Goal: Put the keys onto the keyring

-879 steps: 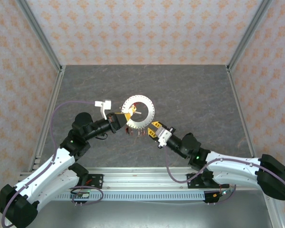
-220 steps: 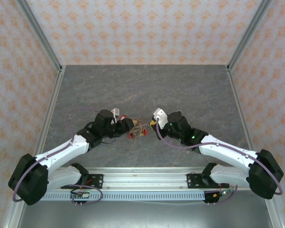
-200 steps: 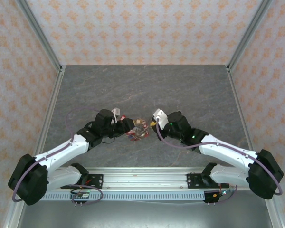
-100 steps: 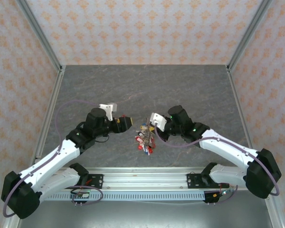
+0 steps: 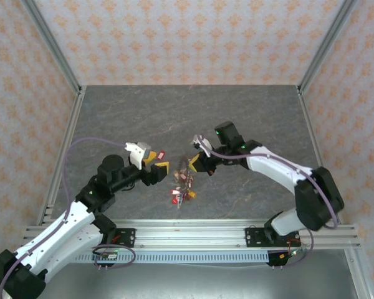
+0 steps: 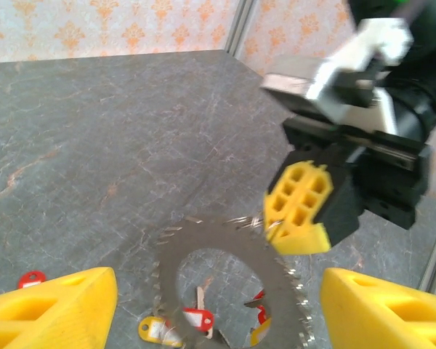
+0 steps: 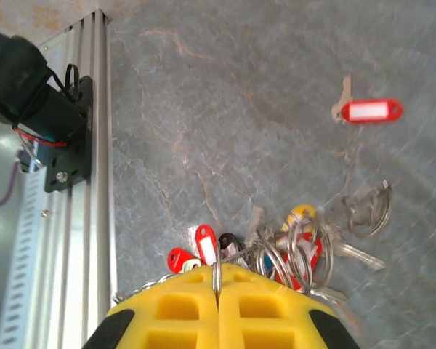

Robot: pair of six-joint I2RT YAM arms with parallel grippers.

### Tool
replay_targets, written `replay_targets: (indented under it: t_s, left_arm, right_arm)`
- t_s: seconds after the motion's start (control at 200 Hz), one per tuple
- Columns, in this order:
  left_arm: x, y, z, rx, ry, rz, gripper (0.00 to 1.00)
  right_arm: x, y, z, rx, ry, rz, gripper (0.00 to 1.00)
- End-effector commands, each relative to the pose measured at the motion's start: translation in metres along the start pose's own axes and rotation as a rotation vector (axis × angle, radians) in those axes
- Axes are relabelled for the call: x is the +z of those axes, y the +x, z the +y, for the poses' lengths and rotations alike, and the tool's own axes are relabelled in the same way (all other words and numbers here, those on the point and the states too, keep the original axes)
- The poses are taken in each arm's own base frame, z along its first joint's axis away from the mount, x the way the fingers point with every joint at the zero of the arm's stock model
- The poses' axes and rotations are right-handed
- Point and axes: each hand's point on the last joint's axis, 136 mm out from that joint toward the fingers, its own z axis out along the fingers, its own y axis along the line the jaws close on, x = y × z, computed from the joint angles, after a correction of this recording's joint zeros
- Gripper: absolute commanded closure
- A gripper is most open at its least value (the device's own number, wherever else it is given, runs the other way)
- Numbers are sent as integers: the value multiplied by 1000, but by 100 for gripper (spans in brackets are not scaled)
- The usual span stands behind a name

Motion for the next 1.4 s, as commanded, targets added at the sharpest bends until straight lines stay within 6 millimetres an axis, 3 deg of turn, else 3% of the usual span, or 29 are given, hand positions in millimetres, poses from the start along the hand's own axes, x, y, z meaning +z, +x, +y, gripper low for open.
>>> replay_targets:
  t_s: [0.0, 0.07, 0.23, 0.4, 0.51, 0.646, 0.746, 0.916, 1.046, 1.106, 1.181, 1.301, 1.396]
  left_arm:
    - [0, -3, -7, 82, 34, -6, 28]
    - [0, -5, -8, 96, 40, -1, 29]
    - [0, -5, -10, 128, 46, 16, 30]
    - [-2, -1, -12, 154, 58, 31, 33]
    - [-1, 1, -19, 184, 104, 43, 39]
    - [1, 4, -31, 202, 180, 43, 46]
    - [3, 6, -42, 223, 230, 52, 50]
    - [10, 15, -59, 272, 290, 85, 58]
    - [19, 24, -66, 286, 307, 118, 65]
    - [22, 24, -66, 283, 311, 121, 67]
    - [23, 22, -62, 286, 280, 109, 67]
    - [21, 15, -50, 296, 207, 62, 66]
    - [16, 11, -42, 304, 152, 33, 66]
  right_arm:
    - [1, -20, 4, 177, -67, 31, 100]
    - [3, -24, -5, 252, -57, 65, 100]
    - [3, -16, -10, 171, -13, 115, 100]
    - [-7, -15, 17, -314, 9, 4, 100]
    - [-11, -17, 20, -619, 132, -72, 100]
    - [-20, -26, 18, -708, 231, -134, 100]
    - [-21, -20, 30, -673, 154, -96, 100]
    - [-23, -26, 47, -621, 46, -186, 100]
    - [-24, -35, 43, -587, 56, -207, 100]
    - [-30, -54, 24, -362, 114, -248, 100]
    - [-28, -59, 6, -94, 63, -191, 100]
    - [0, -20, -2, 278, -114, 105, 100]
    - [11, 3, -14, 492, -83, 342, 100]
